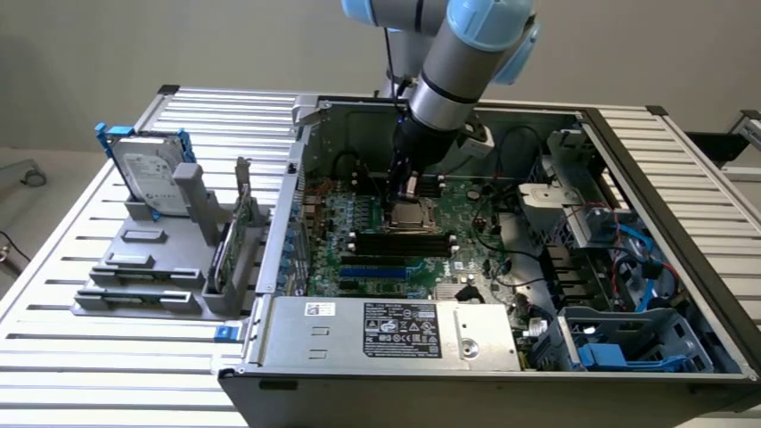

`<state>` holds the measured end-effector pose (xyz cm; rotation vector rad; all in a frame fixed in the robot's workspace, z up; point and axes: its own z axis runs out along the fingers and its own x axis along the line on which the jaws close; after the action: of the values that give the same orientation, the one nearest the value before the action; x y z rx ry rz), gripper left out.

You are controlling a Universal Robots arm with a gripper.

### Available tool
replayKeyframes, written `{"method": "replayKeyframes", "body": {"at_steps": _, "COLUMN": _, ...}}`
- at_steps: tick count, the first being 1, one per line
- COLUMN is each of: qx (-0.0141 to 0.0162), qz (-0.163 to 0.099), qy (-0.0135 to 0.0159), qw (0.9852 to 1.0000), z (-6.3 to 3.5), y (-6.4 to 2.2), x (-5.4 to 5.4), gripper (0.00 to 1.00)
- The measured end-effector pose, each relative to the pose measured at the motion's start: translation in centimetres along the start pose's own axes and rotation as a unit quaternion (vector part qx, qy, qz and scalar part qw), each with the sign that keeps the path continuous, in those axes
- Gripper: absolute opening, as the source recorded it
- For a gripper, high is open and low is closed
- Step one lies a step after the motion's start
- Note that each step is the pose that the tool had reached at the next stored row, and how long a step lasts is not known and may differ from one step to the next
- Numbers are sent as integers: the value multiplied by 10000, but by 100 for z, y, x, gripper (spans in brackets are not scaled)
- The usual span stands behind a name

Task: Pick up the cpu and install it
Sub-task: 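Close the cpu cover, then install the first cpu locking lever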

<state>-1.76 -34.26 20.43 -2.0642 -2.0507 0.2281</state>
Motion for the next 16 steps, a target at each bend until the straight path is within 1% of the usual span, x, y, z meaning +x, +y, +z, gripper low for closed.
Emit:
{"method": "replayKeyframes", "body": {"at_steps": 8, "qx": 1, "qz": 1, "qy": 3, "qw": 10000, "z": 48, "y": 1, "x": -2, "gripper": 11}}
{"method": "replayKeyframes", "body": {"at_steps": 16, "qx": 1, "qz": 1, "qy": 3, "qw": 10000, "z": 73, "y": 0, "x": -3, "gripper": 11}}
